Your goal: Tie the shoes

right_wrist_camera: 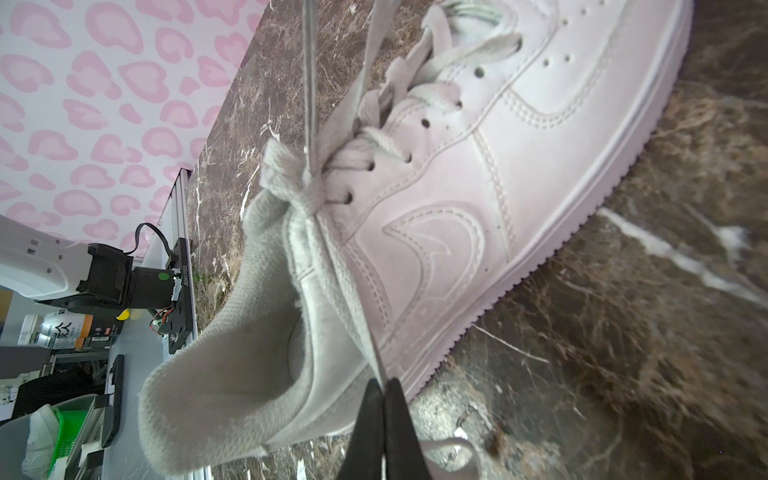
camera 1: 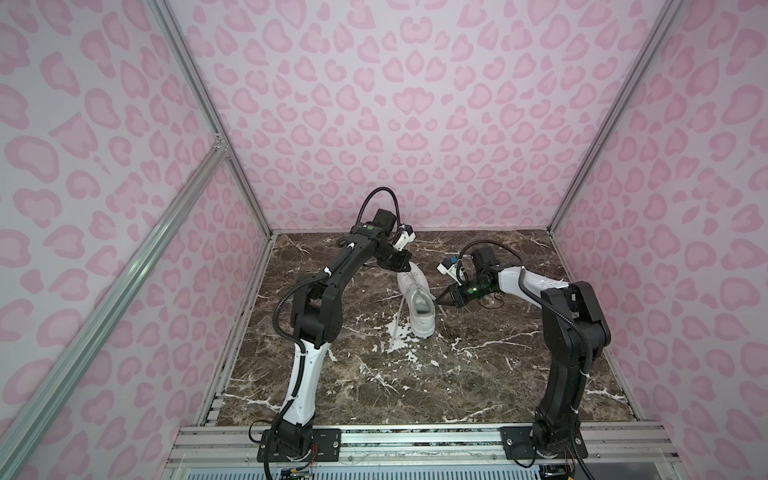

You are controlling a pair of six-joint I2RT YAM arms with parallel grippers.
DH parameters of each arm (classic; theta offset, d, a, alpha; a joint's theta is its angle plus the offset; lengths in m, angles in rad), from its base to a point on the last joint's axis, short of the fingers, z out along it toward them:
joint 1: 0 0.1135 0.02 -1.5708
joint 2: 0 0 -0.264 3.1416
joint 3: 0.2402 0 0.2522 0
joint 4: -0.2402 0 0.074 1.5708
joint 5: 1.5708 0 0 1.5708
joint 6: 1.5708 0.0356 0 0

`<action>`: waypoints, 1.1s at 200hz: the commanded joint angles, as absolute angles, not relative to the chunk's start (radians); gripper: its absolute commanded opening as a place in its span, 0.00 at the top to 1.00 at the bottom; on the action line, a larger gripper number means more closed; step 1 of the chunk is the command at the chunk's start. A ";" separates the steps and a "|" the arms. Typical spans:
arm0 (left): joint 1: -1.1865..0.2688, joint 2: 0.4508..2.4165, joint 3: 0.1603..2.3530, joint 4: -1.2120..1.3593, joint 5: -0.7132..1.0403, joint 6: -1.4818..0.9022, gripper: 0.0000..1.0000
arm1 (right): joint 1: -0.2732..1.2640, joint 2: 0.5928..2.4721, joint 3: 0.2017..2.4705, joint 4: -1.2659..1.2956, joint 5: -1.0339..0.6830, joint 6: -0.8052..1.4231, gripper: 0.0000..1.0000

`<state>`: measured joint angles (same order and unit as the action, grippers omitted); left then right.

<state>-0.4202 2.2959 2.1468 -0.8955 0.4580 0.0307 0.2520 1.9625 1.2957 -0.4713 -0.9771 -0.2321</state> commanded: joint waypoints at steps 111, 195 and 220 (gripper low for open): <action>-0.408 2.316 2.170 -0.884 0.349 0.065 0.97 | 0.245 1.988 1.278 -0.577 -0.910 -0.276 1.00; -0.404 2.326 2.174 -0.877 0.344 0.061 0.97 | 0.241 1.977 1.263 -0.574 -0.905 -0.273 1.00; -0.400 2.326 2.175 -0.876 0.342 0.061 0.96 | 0.239 1.978 1.259 -0.577 -0.905 -0.276 1.00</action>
